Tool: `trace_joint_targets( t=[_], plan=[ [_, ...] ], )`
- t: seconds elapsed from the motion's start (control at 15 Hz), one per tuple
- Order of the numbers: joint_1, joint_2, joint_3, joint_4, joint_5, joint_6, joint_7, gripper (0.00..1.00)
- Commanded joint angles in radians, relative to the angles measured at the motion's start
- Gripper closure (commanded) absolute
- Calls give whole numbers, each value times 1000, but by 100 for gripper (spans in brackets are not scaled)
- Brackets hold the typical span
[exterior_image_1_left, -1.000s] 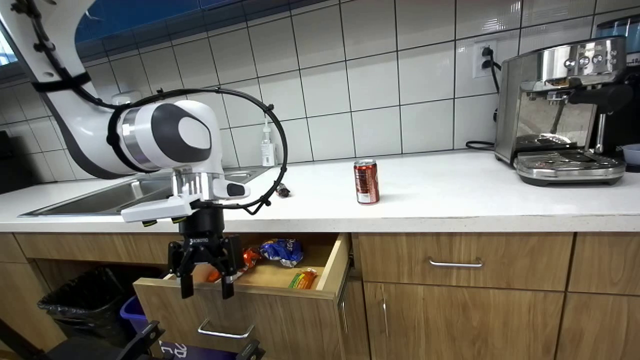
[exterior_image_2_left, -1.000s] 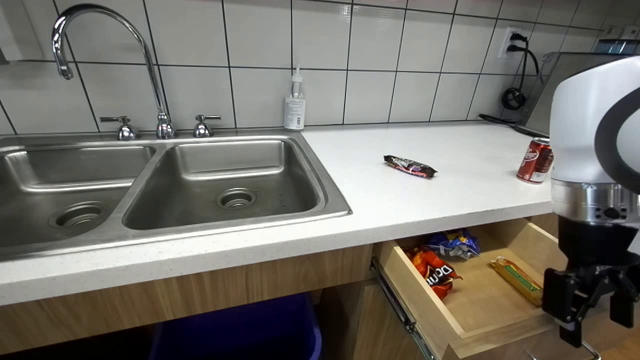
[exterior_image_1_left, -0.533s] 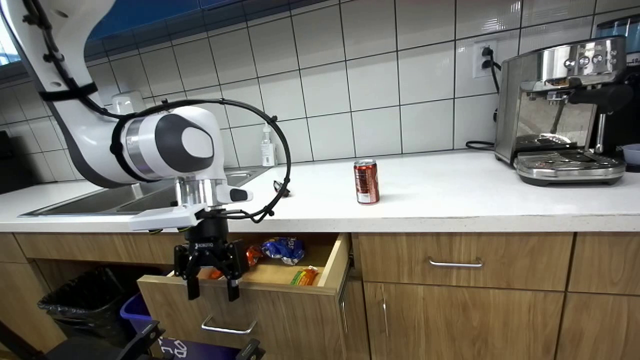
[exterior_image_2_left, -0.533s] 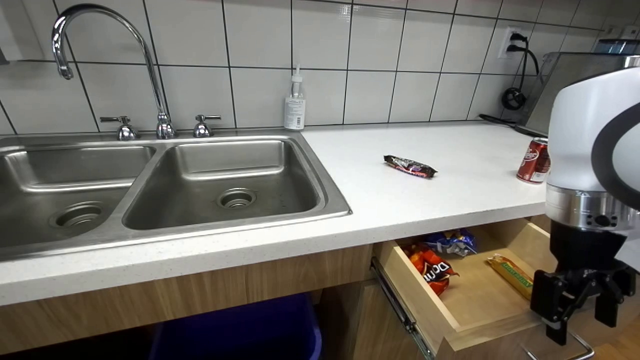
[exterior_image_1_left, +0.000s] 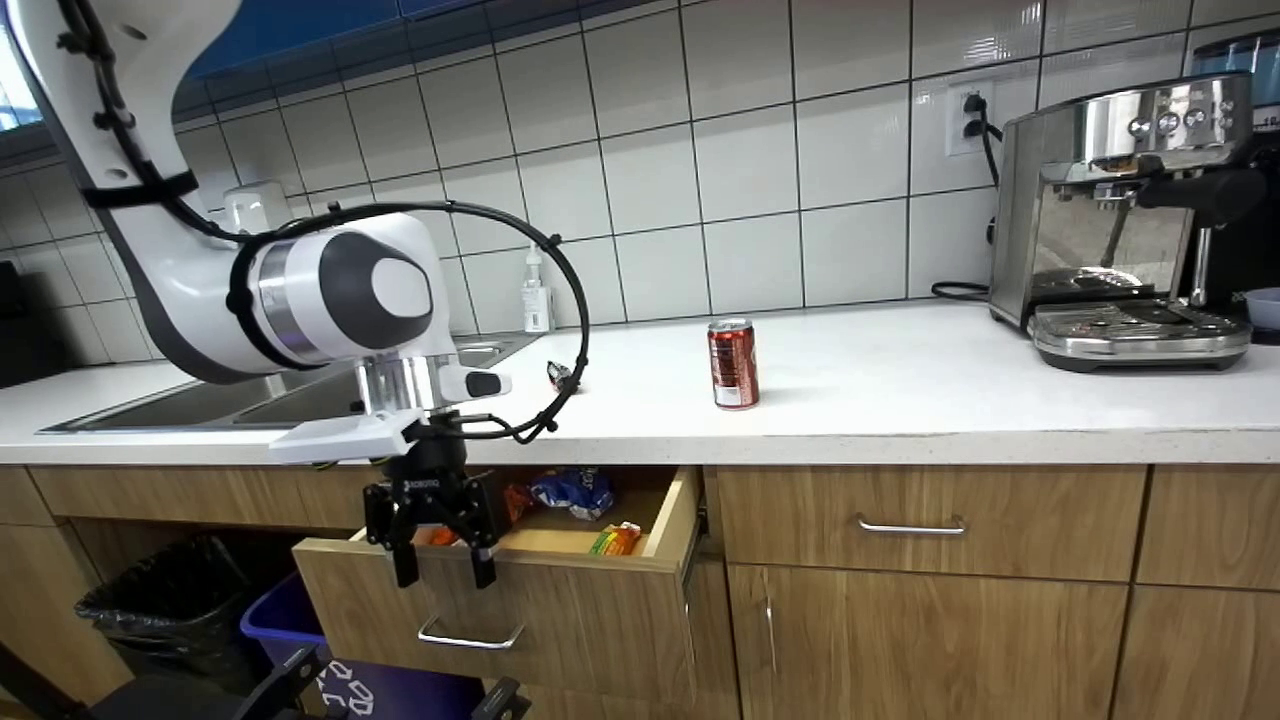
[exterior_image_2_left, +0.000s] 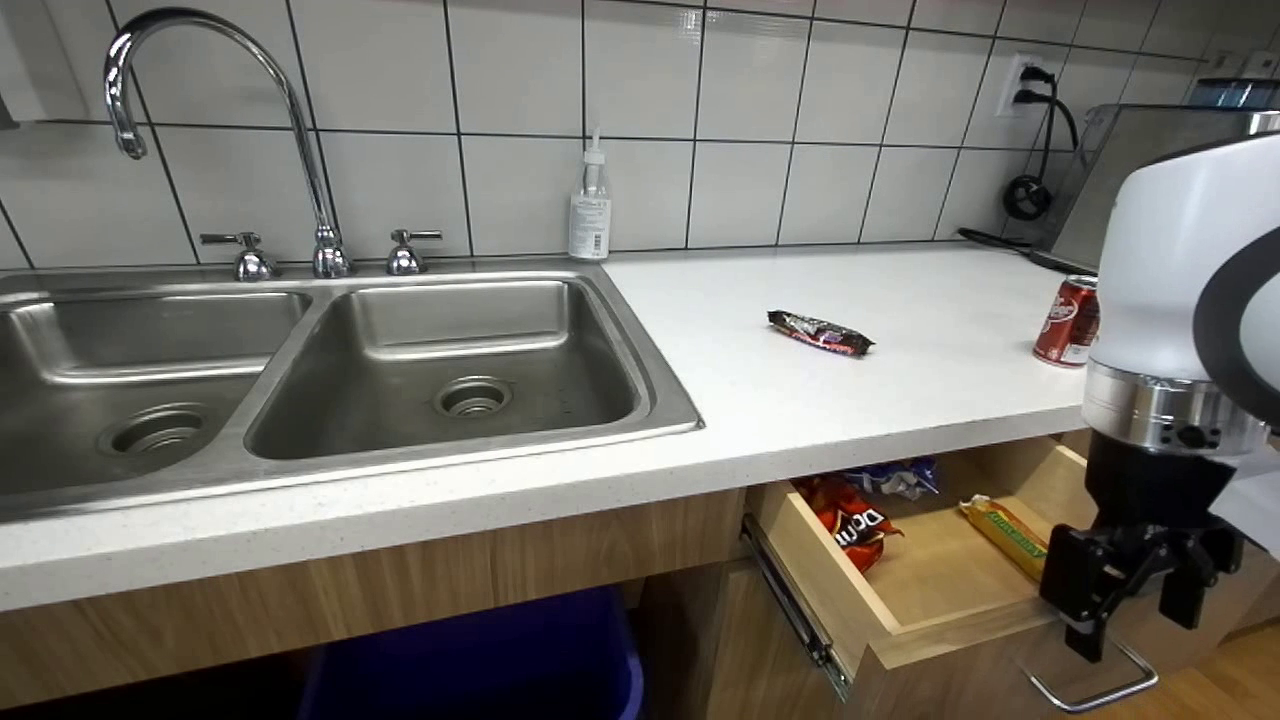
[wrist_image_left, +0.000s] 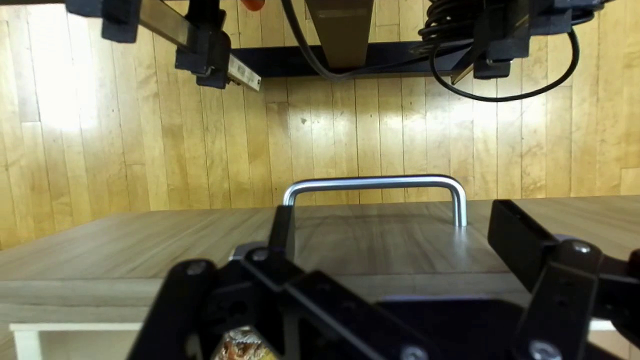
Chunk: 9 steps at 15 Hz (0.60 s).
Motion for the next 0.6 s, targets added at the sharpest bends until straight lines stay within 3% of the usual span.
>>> trace_joint_targets(
  t=[0.0, 0.53],
  plan=[
    [8, -6, -32, 1, -64, 62, 63, 0],
    [14, -3, -80, 1, -155, 137, 113, 0]
  ],
)
